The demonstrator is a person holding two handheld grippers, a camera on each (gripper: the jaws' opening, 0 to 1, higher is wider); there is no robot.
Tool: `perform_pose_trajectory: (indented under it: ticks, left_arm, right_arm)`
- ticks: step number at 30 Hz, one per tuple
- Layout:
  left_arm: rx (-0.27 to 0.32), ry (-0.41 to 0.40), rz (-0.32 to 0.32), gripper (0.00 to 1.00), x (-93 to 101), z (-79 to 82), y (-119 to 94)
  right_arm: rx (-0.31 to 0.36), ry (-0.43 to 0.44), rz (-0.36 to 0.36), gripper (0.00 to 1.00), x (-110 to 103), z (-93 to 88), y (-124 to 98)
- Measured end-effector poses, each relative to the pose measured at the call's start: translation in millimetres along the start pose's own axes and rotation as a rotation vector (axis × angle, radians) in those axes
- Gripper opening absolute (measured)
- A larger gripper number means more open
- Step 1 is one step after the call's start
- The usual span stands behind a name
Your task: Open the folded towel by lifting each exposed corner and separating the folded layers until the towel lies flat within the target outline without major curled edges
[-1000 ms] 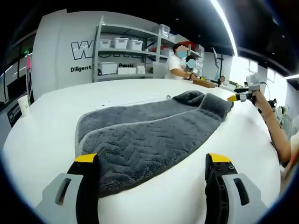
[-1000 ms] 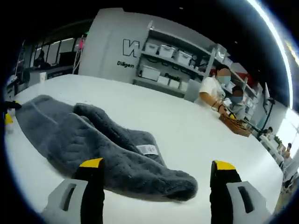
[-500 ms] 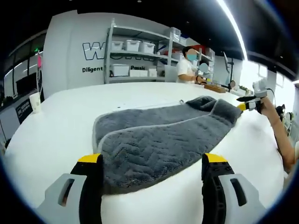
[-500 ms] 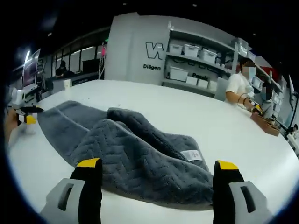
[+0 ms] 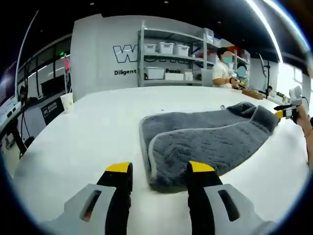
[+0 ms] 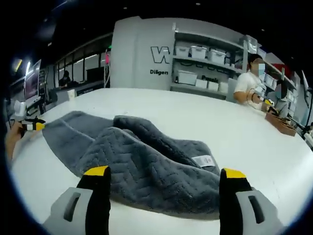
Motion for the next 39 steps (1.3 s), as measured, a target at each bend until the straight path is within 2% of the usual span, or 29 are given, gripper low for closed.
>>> perform_pose_trajectory:
  ticks: [2,7,9,10,16,28,39]
  left_arm:
    - [-0.008,0.000,0.004,0.22,-1.1,-2.5,1]
    - [-0.021,0.035,0.005,0.09,-0.2,-5.3,4]
    - [-0.025,0.068,0.015,0.08,-0.8,-5.3,4]
    - [-0.048,0.131,0.043,0.07,-3.7,-6.7,5]
    - [-0.076,0.179,0.075,0.07,-8.0,-8.0,3]
    - [-0.139,0.178,0.197,0.06,-51.2,-15.0,-14]
    - [-0.180,0.165,0.265,0.06,-72.8,-21.6,-28]
  right_arm:
    - [-0.002,-0.001,-0.004,0.92,1,-0.4,0]
    - [0.001,0.007,0.003,0.92,0,0.0,-1]
    - [0.001,0.006,0.003,0.92,0,-0.2,-1]
    - [-0.003,0.005,0.007,0.92,-1,-0.7,0]
    - [-0.013,-0.002,0.020,0.93,-5,-2.3,2]
    - [-0.024,-0.003,0.023,0.93,-6,-4.5,4]
    - [-0.041,-0.008,0.026,0.93,-7,-7.4,6]
Point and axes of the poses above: the point that each gripper's makers call its tool centre point, and the gripper's own axes: y roughly forward along the fingers, x roughly to its right, z roughly out of its top, the point moved 2 cm from there along -y, roughly backward along the fingers, and after that the axes turned 5 degrees about -x, right-handed, at the moved point
